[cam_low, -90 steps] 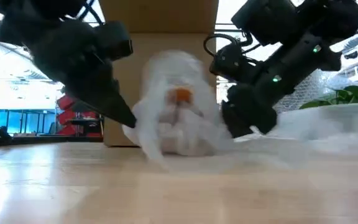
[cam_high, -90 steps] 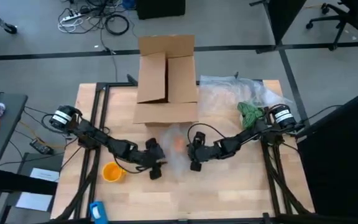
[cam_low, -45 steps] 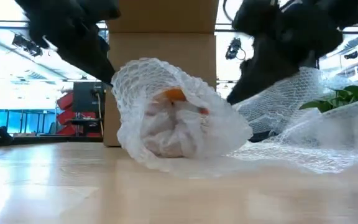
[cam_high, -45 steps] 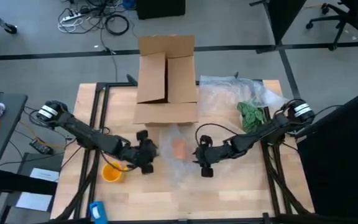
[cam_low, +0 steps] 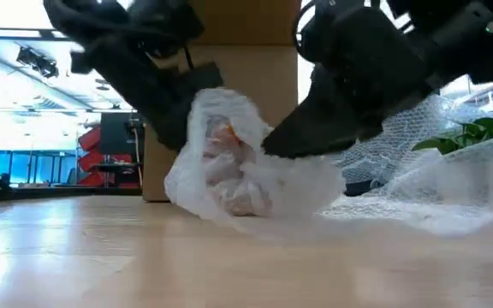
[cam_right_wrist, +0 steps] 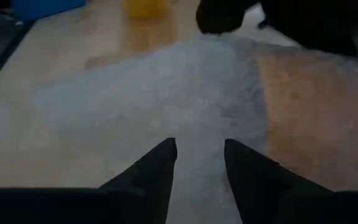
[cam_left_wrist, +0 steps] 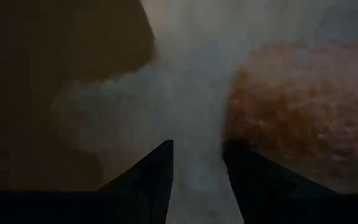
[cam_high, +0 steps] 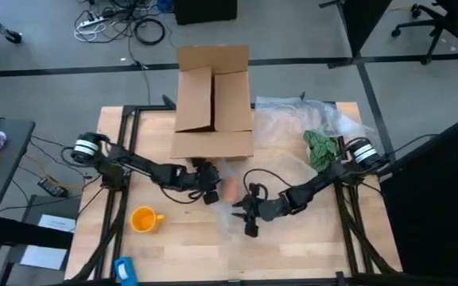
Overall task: Wrap mug
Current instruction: Wrap the orange cup with the bubble wrap
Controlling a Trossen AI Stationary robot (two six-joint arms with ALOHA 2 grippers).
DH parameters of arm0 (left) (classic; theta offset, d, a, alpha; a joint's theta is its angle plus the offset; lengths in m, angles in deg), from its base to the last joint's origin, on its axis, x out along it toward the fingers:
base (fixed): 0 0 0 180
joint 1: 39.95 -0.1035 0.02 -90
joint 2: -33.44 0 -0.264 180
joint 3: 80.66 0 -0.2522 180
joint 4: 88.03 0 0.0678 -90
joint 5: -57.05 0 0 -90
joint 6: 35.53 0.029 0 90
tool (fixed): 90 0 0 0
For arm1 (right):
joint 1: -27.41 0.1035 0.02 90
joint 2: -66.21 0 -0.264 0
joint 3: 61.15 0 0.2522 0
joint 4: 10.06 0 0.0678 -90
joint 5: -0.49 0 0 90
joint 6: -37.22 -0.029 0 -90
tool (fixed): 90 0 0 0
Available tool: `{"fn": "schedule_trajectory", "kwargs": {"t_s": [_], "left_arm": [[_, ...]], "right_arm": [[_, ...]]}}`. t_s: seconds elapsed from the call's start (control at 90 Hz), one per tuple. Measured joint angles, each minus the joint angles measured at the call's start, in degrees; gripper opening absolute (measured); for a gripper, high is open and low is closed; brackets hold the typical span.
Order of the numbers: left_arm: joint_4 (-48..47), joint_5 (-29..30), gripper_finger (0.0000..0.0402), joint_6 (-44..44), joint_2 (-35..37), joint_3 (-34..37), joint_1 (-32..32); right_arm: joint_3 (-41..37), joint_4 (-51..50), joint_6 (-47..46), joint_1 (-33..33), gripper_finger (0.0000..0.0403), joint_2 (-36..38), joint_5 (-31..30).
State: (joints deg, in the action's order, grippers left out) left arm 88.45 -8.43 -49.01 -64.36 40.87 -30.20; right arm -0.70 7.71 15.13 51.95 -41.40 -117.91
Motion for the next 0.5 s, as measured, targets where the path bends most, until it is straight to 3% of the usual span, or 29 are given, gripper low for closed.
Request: {"fn": "schedule_trajectory", "kwargs": {"t_s": [0.233,0.5], "left_arm": [[2.79,-0.57,0.0132,-2.18,-5.53,-2.11,3.7],[3.27,-7.52,0.0133,-1.47,-4.68,-5.04,8.78]], "right_arm": [[0.05,-3.25,-1.05,1.4,0.0087,0.92,-3.57],[-0.1,-22.68,-7.49,3.15,0.0049,7.3,-6.74]]}}
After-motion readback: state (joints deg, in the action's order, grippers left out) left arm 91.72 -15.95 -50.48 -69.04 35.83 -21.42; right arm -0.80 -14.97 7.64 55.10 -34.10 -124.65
